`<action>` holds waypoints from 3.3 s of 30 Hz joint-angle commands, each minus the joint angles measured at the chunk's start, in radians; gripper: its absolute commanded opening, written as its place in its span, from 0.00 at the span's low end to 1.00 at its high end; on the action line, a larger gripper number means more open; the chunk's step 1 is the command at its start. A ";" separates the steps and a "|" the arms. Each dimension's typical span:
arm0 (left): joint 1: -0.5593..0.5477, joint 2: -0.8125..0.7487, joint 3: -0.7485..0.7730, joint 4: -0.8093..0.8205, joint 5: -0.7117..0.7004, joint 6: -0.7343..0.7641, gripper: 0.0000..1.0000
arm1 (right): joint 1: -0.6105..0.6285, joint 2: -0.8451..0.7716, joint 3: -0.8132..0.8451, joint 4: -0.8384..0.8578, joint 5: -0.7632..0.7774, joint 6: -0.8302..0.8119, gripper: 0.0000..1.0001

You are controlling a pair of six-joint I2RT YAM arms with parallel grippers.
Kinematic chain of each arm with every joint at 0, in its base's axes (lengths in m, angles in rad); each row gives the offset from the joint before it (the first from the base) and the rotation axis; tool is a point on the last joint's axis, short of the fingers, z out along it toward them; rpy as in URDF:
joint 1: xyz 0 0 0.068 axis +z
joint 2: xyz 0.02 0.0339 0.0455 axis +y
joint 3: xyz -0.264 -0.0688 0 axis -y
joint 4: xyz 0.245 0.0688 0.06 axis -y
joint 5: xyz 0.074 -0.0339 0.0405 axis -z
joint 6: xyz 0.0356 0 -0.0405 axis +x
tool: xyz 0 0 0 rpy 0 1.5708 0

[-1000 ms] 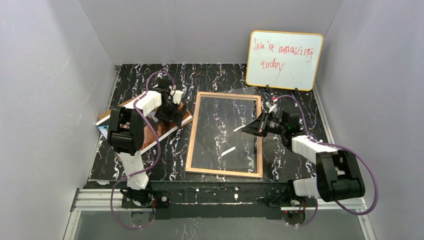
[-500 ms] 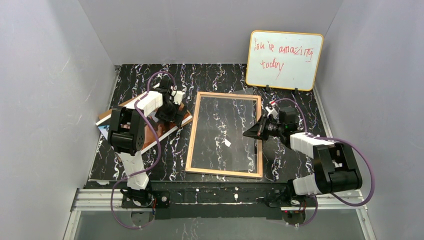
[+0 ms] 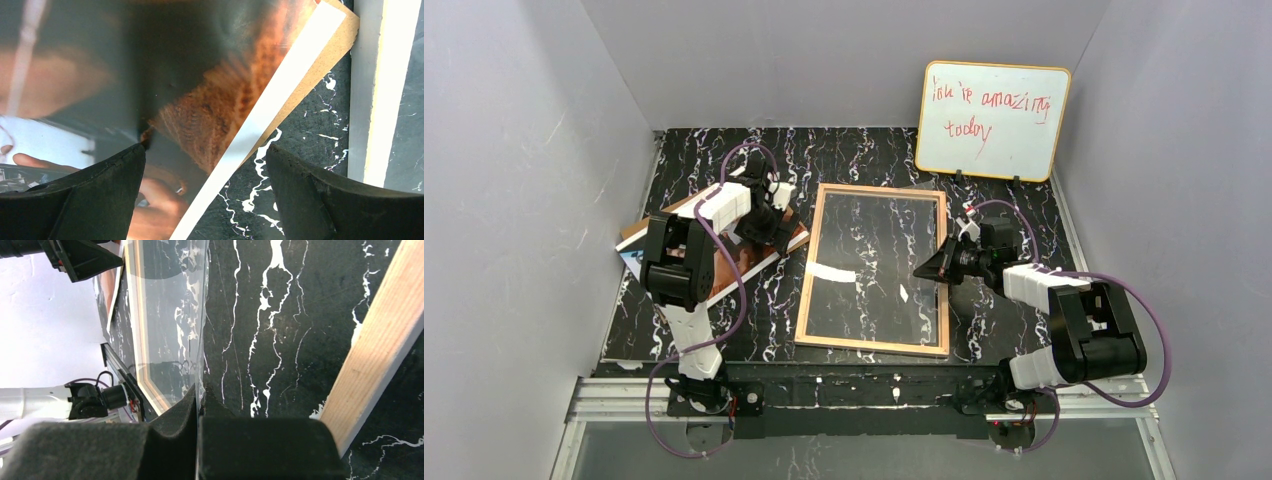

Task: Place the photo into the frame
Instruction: Place the photo frame item in the photo frame.

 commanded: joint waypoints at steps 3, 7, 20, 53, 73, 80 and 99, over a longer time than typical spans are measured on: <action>-0.001 0.048 -0.060 -0.046 0.035 0.003 0.88 | -0.004 -0.010 0.034 -0.023 0.031 -0.044 0.01; -0.002 0.046 -0.059 -0.044 0.034 0.004 0.88 | -0.010 -0.004 0.035 -0.030 0.032 -0.046 0.01; -0.002 0.048 -0.055 -0.045 0.033 0.004 0.88 | -0.035 0.003 0.043 -0.035 0.028 -0.058 0.01; -0.079 0.086 -0.045 -0.039 0.033 -0.006 0.87 | -0.053 0.023 0.040 0.043 0.021 -0.046 0.01; -0.128 0.114 -0.040 -0.028 0.021 -0.005 0.86 | -0.053 -0.032 -0.067 0.301 -0.069 0.014 0.01; -0.129 0.118 -0.037 -0.030 0.021 -0.005 0.86 | -0.053 -0.016 -0.078 0.331 -0.070 0.027 0.01; -0.128 0.128 -0.030 -0.028 0.021 -0.003 0.86 | -0.053 -0.049 -0.138 0.463 -0.080 0.060 0.01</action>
